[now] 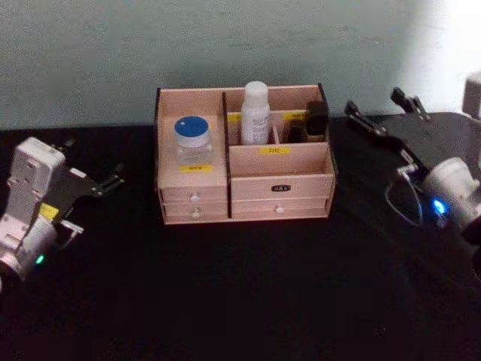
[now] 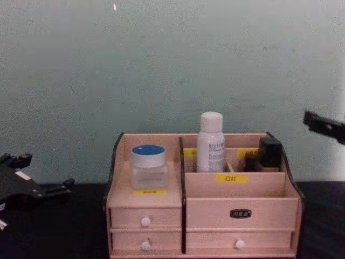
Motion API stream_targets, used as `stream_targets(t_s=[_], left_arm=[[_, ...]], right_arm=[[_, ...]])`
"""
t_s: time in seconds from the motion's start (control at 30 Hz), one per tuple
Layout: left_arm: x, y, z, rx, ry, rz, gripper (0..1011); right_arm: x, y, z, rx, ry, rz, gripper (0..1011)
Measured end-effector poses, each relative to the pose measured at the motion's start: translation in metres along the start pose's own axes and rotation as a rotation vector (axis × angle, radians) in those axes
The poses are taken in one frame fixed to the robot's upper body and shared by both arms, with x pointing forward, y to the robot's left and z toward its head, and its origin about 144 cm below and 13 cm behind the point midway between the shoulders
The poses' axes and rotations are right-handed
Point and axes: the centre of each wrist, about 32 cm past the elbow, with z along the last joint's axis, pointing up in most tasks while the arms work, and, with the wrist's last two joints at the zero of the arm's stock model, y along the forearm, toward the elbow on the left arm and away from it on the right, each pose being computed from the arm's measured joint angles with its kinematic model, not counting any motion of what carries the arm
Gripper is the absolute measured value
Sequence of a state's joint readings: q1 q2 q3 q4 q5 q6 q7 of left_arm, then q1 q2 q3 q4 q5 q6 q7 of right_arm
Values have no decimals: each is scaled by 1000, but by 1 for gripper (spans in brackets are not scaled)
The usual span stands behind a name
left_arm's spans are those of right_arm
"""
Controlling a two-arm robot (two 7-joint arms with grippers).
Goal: Pick up the facial cleanser and watermelon frost from the table and place them into the tiered storage box.
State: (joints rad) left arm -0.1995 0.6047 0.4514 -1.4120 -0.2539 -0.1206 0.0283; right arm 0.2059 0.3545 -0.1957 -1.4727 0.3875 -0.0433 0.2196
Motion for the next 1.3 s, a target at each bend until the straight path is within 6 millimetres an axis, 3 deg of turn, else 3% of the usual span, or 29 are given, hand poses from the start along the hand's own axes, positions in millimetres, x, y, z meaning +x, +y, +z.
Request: stream_targets(t_s=[0.23, 0.6, 1.3], left_arm=[[0, 0, 0, 0, 0, 0, 1001], [0, 0, 0, 0, 0, 0, 1001], [0, 0, 0, 0, 0, 0, 1001]], right_arm=[[4, -21, -23, -69, 21, -26, 1002], [5, -29, -44, -168, 41, -22, 1002], [4, -29, -50, -197, 47, -28, 1002]])
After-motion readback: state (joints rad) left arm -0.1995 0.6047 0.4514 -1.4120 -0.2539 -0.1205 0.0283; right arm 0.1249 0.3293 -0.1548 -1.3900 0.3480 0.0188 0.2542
